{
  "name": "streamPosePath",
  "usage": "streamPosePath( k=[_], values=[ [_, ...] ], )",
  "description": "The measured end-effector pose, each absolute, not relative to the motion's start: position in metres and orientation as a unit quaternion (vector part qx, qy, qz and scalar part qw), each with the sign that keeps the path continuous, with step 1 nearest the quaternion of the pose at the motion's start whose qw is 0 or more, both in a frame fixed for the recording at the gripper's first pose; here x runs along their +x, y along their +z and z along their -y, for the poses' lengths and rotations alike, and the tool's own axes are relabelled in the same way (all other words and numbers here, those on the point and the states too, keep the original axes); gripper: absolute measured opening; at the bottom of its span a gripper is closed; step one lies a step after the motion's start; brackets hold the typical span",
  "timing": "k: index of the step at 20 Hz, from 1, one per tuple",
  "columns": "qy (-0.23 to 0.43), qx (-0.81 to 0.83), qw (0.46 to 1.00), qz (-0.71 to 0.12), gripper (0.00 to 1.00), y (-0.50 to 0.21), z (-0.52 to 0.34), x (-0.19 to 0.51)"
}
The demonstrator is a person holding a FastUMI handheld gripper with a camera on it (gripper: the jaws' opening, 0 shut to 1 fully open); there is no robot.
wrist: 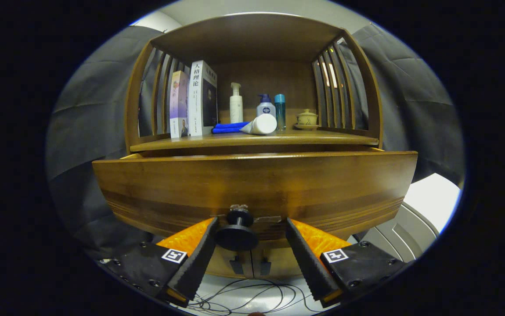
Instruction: Pull open the drawer, take out the items inside it, and place them on the countertop above the cabinet.
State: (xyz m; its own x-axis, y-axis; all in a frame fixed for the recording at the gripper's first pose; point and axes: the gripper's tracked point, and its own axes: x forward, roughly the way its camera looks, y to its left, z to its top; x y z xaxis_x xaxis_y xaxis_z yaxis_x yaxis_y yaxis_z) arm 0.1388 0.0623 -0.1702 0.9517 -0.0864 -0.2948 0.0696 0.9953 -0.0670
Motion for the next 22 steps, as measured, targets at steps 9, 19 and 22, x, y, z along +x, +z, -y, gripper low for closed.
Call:
streamPosePath(
  k=[9,19,22],
  values=[
    [-0.042,-0.031,0.988,-0.143,0.97,-0.172,-0.058,0.178],
    [-0.045,-0.039,0.989,-0.134,0.97,-0.172,-0.054,0.217],
    [-0.052,-0.043,0.989,-0.134,0.97,-0.173,-0.054,0.222]
  ],
)
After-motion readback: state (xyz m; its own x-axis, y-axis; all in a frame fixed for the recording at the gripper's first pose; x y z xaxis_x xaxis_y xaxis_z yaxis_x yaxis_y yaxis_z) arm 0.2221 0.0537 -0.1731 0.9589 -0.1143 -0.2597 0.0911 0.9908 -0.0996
